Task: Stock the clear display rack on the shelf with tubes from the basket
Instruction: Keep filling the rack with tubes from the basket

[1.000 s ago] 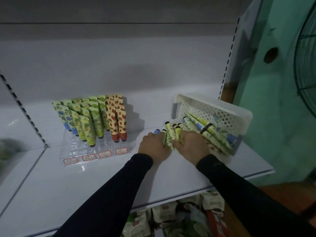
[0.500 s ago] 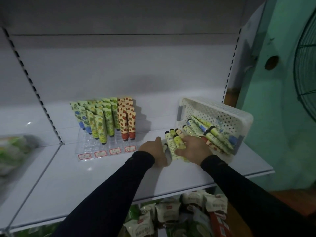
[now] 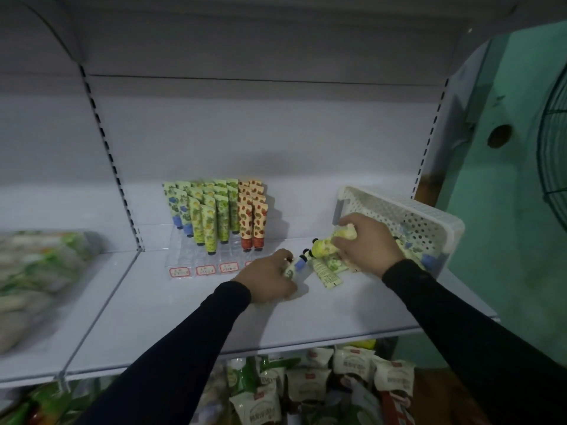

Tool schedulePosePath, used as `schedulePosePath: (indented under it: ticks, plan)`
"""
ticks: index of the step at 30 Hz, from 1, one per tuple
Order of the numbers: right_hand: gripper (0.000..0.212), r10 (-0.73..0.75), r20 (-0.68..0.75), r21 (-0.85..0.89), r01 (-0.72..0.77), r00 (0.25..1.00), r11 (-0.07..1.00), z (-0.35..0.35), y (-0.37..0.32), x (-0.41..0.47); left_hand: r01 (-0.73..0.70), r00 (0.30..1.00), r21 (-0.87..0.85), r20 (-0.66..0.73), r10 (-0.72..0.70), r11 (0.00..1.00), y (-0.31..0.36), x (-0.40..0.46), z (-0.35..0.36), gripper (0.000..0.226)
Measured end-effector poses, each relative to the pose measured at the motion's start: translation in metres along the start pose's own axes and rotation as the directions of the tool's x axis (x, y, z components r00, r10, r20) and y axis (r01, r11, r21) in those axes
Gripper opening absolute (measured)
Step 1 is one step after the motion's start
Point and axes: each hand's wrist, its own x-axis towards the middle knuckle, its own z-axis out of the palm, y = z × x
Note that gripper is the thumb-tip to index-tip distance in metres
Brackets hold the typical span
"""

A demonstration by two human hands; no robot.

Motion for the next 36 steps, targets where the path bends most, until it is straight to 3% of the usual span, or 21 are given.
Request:
schedulePosePath:
  ticks: [4,7,10,14,20,27,36]
  plan:
    - [0.029,-0.081,-0.051,0.058,0.084,0.995,0.995,0.002,-0.034,0.002,-0.055,0.992,-0.399,-0.13,0.003,0.915,-0.03,-0.025,-0.016,0.059]
    - [0.029,-0.146,-0.052,0.081,0.15,0.988,0.985,0.014,-0.059,0.003,-0.106,0.97,-0.528,-0.241,-0.029,0.843,-0.054,-0.045,-0.03,0.061]
    - [0.028,-0.227,-0.015,0.05,0.227,0.974,0.973,0.029,-0.082,0.006,-0.136,0.925,-0.56,-0.367,-0.098,0.817,-0.086,-0.06,-0.044,0.061]
    - [0.033,-0.289,0.014,0.063,0.287,0.957,0.956,0.052,-0.111,0.01,-0.148,0.809,-0.582,-0.536,-0.241,0.8,-0.13,-0.07,-0.056,0.059]
    - [0.025,-0.315,-0.034,0.161,0.316,0.949,0.935,0.082,-0.144,0.017,-0.152,0.699,-0.638,-0.61,-0.374,0.755,-0.168,-0.077,-0.057,0.056]
    - [0.025,-0.327,-0.075,0.212,0.335,0.942,0.918,0.118,-0.171,0.037,-0.161,0.699,-0.677,-0.592,-0.402,0.718,-0.193,-0.073,-0.048,0.055]
    - [0.032,-0.358,-0.098,0.066,0.365,0.928,0.929,0.156,-0.18,0.046,-0.177,0.741,-0.671,-0.573,-0.352,0.72,-0.196,-0.072,-0.046,0.054]
